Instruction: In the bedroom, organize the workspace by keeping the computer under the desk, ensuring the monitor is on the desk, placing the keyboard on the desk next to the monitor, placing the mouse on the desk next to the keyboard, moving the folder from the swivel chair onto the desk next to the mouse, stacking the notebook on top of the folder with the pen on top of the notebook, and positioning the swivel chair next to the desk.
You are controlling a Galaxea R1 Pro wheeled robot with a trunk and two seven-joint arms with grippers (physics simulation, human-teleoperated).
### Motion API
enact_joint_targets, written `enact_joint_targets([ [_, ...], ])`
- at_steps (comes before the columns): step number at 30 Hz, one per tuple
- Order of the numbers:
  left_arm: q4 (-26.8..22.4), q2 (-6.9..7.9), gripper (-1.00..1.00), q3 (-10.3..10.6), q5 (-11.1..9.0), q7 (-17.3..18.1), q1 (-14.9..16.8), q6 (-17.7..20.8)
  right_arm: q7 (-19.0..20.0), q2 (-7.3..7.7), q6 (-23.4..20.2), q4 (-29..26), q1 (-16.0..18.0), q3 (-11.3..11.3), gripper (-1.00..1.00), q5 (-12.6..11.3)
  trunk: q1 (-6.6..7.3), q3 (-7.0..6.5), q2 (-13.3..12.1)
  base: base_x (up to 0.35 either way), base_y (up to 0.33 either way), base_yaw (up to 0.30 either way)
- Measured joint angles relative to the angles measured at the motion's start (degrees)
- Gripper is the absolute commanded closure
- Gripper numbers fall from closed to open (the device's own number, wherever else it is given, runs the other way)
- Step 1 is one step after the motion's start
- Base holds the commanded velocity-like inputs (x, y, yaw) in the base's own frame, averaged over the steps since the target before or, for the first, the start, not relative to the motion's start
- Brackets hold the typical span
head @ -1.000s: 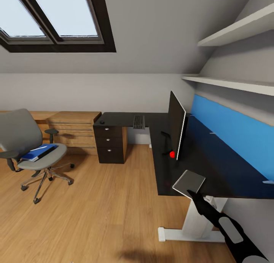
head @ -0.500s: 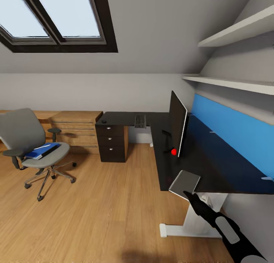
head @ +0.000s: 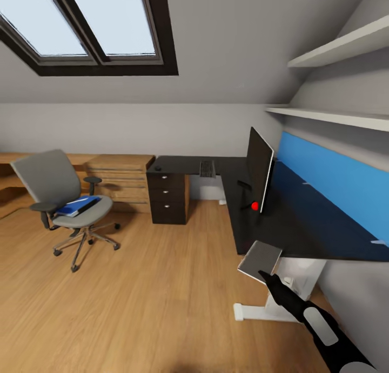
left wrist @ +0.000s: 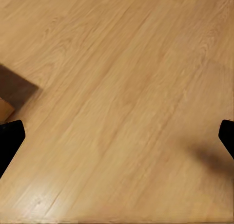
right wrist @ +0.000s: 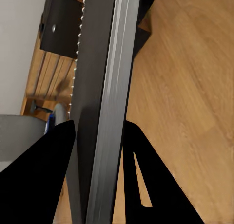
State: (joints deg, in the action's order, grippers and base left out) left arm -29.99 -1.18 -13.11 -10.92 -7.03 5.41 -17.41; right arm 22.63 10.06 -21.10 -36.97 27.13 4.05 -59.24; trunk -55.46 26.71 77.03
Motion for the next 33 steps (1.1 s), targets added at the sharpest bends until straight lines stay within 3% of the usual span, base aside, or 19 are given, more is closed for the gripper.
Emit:
enact_joint_targets([
  [14, 0.0, -0.03, -1.00, 0.0, 0.1, 0.1, 0.0, -0.1, 0.2, -0.96, 0.3, -0.2, 0.0, 0.0, 1.00, 0.3, 0.03, 0.61, 0.0, -0.063, 0.209, 0.221],
  [33, 1.4, 0.03, -1.00, 0.1, 0.2, 0.1, 0.0, -0.1, 0.2, -0.98, 0.3, -0.3, 0.0, 0.0, 1.00, 0.5, 0.05, 0.97, 0.0, 0.174, 0.205, 0.047],
])
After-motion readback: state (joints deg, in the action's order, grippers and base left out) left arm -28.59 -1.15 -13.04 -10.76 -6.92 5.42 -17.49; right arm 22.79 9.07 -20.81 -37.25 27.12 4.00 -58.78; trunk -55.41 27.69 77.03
